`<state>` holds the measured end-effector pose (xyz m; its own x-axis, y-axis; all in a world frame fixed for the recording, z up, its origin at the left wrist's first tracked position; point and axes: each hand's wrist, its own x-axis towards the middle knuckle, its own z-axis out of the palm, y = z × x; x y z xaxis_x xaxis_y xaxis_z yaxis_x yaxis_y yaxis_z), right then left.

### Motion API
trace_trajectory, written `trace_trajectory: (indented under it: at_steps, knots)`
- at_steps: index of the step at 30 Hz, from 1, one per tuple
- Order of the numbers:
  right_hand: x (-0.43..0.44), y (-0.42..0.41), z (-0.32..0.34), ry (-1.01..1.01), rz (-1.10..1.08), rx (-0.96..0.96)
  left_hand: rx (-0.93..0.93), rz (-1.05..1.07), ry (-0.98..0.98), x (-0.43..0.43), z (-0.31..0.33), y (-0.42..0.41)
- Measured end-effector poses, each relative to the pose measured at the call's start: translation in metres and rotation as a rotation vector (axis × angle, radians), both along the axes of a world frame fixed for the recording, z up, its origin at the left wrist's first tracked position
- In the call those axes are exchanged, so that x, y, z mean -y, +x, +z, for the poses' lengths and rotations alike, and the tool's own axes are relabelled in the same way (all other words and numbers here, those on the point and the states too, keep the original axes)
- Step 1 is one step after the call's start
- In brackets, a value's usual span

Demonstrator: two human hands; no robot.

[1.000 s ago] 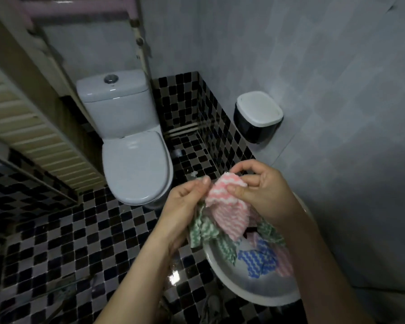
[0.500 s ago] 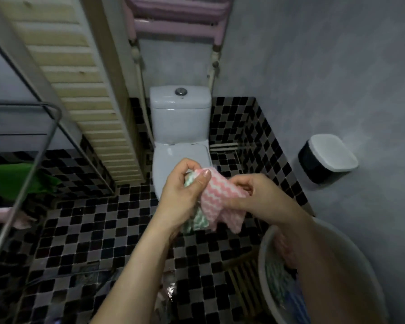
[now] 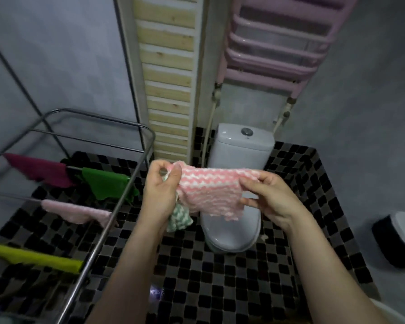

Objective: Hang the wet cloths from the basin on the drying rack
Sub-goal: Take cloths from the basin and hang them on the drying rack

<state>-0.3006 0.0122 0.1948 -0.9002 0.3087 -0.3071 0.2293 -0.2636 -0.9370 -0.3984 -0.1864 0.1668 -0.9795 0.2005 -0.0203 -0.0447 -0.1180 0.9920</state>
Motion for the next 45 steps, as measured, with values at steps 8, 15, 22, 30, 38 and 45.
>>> trace_trajectory:
  at_steps: [8, 15, 22, 30, 38, 45]
  knots:
    - [0.045, -0.083, 0.02, 0.26, 0.143, -0.081, 0.032, -0.089, -0.212, 0.059, 0.0, -0.023]
    - [0.092, -0.149, 0.065, 0.441, 0.604, -0.258, -0.006, 0.034, -0.31, 0.088, 0.004, -0.044]
    - [0.119, -0.211, 0.079, 0.398, 0.882, -0.31, 0.18, 0.007, -0.167, 0.089, 0.027, -0.07]
    - [0.159, -0.281, 0.04, 0.427, 1.045, -0.395, 0.013, 0.381, -0.244, 0.138, 0.035, -0.062]
    - [0.248, -0.309, 0.015, 0.494, 1.16, -0.567, 0.044, 0.694, -0.457, 0.231, 0.042, -0.048]
    - [0.336, -0.315, 0.012, 0.523, 1.351, -0.661, 0.068, 0.613, -0.674, 0.286, 0.043, -0.066]
